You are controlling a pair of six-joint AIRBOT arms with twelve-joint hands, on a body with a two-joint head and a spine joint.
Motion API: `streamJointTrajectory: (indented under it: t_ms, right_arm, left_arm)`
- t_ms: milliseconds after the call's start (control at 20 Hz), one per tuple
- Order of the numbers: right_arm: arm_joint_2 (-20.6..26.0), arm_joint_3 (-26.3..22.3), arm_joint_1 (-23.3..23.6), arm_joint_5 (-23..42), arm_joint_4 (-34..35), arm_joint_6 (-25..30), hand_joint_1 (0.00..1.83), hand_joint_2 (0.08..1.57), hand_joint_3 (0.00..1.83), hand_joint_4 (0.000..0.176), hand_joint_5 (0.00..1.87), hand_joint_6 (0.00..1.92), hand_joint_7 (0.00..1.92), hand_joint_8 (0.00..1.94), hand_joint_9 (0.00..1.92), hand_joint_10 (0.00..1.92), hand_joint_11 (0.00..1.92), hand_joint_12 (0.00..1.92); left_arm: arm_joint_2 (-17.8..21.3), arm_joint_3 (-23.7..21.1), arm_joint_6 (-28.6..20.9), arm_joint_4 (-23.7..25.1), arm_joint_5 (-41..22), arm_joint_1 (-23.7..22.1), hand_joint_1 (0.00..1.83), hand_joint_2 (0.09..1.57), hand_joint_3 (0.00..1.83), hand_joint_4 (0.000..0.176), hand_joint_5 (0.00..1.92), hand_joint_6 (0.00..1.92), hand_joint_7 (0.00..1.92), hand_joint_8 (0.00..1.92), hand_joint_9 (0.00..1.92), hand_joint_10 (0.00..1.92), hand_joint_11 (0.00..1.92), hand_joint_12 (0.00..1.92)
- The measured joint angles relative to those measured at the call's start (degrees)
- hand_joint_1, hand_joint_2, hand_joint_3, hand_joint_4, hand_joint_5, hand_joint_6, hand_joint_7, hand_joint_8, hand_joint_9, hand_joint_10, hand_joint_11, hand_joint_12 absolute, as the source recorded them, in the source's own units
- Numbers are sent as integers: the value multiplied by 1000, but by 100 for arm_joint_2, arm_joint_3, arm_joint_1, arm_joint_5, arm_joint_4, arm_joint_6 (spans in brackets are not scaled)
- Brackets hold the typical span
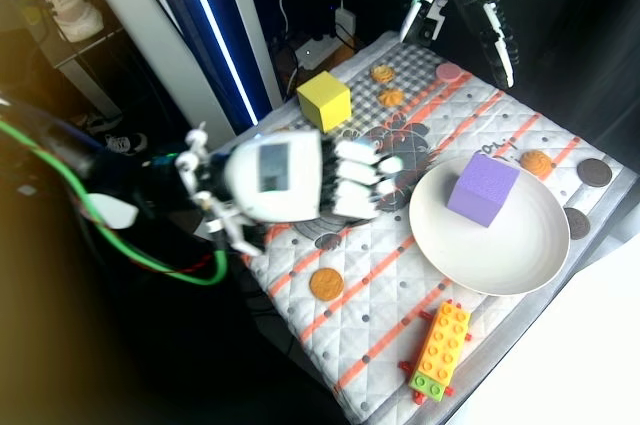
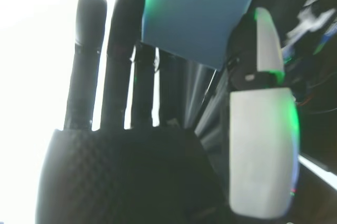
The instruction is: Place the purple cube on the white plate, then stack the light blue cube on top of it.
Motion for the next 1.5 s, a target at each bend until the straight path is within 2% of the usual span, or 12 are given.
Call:
streamJointTrajectory:
  t_ms: [50,100,150,200,350,500,750,850,1100,1250,1450,1500]
  right_arm:
    - [-122,111,197,-87,-2,0,1213,1135,0,0,910,1050,1002,990,1089,337,720,1129]
    - [-236,223,356,-195,-24,-2,1248,1130,1,0,942,836,1003,1155,1103,889,859,1493]
    - [-382,369,544,-326,-7,0,1243,1123,2,0,885,986,1072,984,1148,712,943,1162]
    - [-472,466,638,-402,-9,0,1242,1114,0,0,886,1027,1124,851,1239,451,1031,924]
    - [-741,778,942,-815,-15,-2,1242,1120,0,0,867,1053,1117,867,1340,121,996,978]
    - [-1038,1016,1185,-953,59,-4,1221,1164,2,0,763,1211,1031,1005,1291,58,927,903]
    - [-1541,1303,1390,-1237,13,-2,1195,1177,1,0,772,1281,971,1028,1289,13,1006,754]
    - [-1611,1362,1392,-1272,-2,-2,1235,1148,1,0,810,1108,1044,1023,1377,40,1014,894]
    - [-1663,1488,1392,-1368,42,-9,1219,1150,0,0,824,1127,1028,1013,1375,38,899,1149]
    - [-1794,1550,1390,-1515,44,-11,1192,1164,1,0,903,1019,886,1225,1249,8,770,1351]
    - [-1849,1558,1364,-1563,26,-11,1209,1190,0,0,957,1125,717,1267,972,2,622,1099]
    - [-1847,1558,1333,-1550,44,-11,1097,1170,0,0,901,1121,670,555,876,1,544,1099]
  left_arm:
    - [-20,17,-20,22,-20,0,848,897,0,117,37,10,10,2,0,0,0,0]
    - [-46,37,-33,37,-15,0,840,892,0,123,42,11,16,4,0,0,0,0]
    - [-63,46,-44,42,20,0,838,899,0,109,43,10,13,2,0,0,0,0]
    - [-66,59,-50,48,44,0,820,902,2,118,37,6,12,2,0,0,0,0]
    - [-118,151,-131,74,70,-37,827,900,0,126,45,7,16,2,0,0,0,0]
    - [-170,214,-201,199,144,-83,825,897,0,143,35,1,7,1,0,0,0,0]
    - [-260,354,-293,313,249,-216,802,892,0,127,60,9,21,4,0,0,0,0]
    - [-295,391,-306,374,326,-286,813,893,0,123,62,8,25,5,0,0,0,0]
    - [-313,393,-393,439,356,-291,768,902,3,102,71,5,24,1,0,0,0,0]
    - [-313,417,-402,450,352,-291,766,905,4,98,63,0,37,5,0,0,0,0]
    - [-313,426,-413,455,358,-315,782,906,2,93,72,4,44,5,0,0,0,0]
    - [-315,426,-415,457,365,-315,797,901,0,91,80,6,51,7,0,0,0,0]
